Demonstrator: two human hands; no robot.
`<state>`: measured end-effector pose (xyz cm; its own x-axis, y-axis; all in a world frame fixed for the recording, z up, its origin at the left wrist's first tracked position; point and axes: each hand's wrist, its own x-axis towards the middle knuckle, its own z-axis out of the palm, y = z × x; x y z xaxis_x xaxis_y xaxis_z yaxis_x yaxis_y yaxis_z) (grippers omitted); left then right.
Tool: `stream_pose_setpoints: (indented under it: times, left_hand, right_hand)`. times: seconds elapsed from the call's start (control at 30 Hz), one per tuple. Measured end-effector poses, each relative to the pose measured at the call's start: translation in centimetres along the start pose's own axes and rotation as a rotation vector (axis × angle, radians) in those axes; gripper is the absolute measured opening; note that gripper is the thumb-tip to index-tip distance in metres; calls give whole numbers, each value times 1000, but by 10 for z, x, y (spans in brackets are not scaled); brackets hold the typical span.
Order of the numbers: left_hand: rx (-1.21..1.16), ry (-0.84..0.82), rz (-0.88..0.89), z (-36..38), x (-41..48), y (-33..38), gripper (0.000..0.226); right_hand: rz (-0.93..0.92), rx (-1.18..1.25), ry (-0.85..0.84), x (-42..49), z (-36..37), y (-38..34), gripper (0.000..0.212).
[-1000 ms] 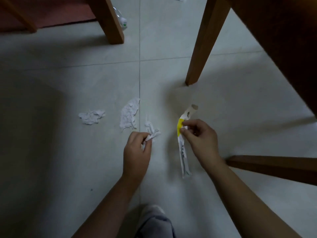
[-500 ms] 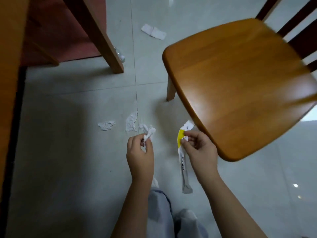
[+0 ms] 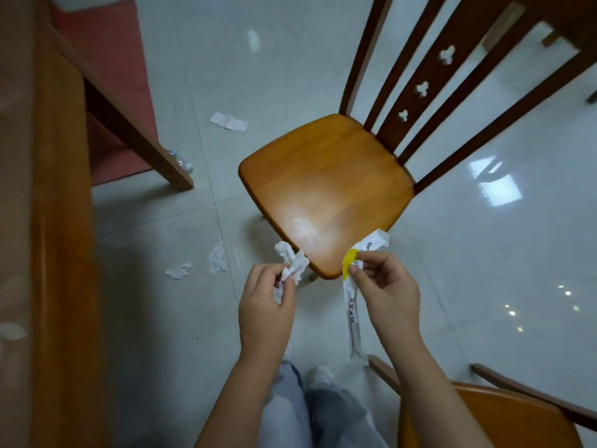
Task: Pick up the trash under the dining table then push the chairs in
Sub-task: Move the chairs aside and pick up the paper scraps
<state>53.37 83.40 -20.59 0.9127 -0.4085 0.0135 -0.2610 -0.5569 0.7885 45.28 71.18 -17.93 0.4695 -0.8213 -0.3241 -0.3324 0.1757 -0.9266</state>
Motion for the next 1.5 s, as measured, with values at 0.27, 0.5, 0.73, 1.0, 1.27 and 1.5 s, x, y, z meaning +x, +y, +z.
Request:
stream_pose_setpoints:
  times: [0.27, 0.5, 0.73, 1.0, 1.27, 1.5]
  left_hand:
    - [-166, -141, -31, -13, 2, 101, 9]
    - [-97, -429, 420, -24, 30, 155, 2]
    - [-101, -640, 514, 9, 30, 193, 12]
    - [-117, -894, 773, 116, 23, 303, 9]
    - [-64, -1065, 982, 252, 3, 432, 11]
    - [-100, -1155, 1029, 345, -14, 504, 16]
  right_hand:
    - [-66, -24, 192, -40, -64, -62, 25]
    - [-104, -21, 408, -69, -106, -93, 31]
    - [-20, 25, 640, -82, -162, -96, 34]
    - [18, 95, 857, -47, -269, -88, 34]
    - [5, 173, 1088, 10, -416, -92, 34]
    - [49, 185, 1240, 41, -501, -85, 35]
